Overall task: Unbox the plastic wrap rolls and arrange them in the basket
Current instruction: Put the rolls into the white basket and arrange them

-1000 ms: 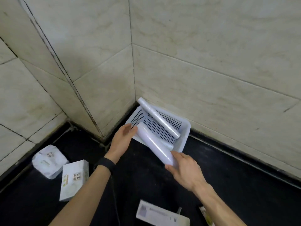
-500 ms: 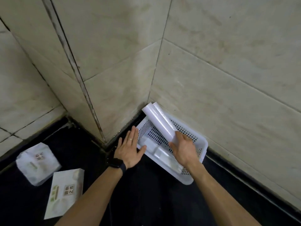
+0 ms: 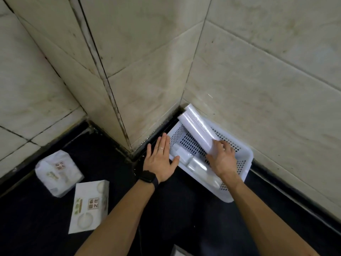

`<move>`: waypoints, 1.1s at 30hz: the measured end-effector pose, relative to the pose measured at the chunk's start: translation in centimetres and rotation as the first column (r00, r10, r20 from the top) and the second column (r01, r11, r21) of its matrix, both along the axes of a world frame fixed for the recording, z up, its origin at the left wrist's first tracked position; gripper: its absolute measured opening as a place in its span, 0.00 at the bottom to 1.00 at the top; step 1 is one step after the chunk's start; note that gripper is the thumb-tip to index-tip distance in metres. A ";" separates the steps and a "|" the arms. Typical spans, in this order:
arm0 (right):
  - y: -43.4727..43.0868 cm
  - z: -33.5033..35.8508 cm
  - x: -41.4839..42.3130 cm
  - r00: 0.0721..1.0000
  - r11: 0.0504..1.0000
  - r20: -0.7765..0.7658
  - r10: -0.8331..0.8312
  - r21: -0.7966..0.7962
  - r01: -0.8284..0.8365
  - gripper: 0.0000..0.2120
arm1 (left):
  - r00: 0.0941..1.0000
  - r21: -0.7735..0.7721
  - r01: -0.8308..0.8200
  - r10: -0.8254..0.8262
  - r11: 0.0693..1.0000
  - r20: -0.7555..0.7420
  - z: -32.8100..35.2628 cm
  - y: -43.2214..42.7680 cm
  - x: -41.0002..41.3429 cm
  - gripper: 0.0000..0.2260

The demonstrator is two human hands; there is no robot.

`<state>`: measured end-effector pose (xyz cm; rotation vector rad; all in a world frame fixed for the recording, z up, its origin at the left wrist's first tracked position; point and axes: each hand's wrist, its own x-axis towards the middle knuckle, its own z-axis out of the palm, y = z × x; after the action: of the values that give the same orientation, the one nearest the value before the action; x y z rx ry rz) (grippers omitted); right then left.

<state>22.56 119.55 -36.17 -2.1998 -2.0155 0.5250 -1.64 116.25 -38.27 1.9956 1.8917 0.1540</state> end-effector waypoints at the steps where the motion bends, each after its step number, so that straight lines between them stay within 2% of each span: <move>1: 0.0 -0.1 0.4 1.000 0.999 -0.002 0.019 -0.026 -0.019 0.31 | 1.000 0.000 -0.001 0.001 1.000 -0.006 0.0 0.0 0.0 0.36; 4: -0.2 -0.3 1.5 0.997 0.995 0.040 0.062 -0.079 -0.058 0.35 | 1.000 -0.001 -0.003 0.003 1.000 -0.011 0.1 0.0 0.1 0.35; 8: -0.4 -0.5 1.7 0.998 0.995 0.051 0.041 -0.096 -0.036 0.36 | 1.000 -0.001 0.001 -0.001 1.000 -0.031 0.0 0.1 0.2 0.35; 15: -1.9 -1.5 0.7 0.999 0.999 0.031 -0.013 0.033 0.012 0.32 | 0.999 -0.007 0.023 -0.023 1.000 -0.049 -0.4 0.4 -0.1 0.34; 18: -2.0 -1.4 0.5 0.999 0.998 -0.001 -0.053 0.041 0.053 0.31 | 0.999 0.000 0.018 -0.018 1.000 -0.046 -0.6 0.4 0.0 0.35; 27: -1.2 -0.5 1.4 0.998 0.996 0.062 -0.023 -0.079 0.027 0.31 | 0.998 -0.019 0.019 -0.021 1.000 -0.064 -0.6 0.5 0.0 0.35; 33: -0.9 0.2 1.7 0.999 0.986 0.046 -0.007 -0.167 0.014 0.36 | 0.995 -0.046 0.033 -0.037 0.998 -0.094 -0.4 0.6 0.0 0.36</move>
<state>24.31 118.70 -35.99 -2.3353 -2.0498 0.6723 -1.69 116.88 -38.71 2.0377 1.8985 0.0077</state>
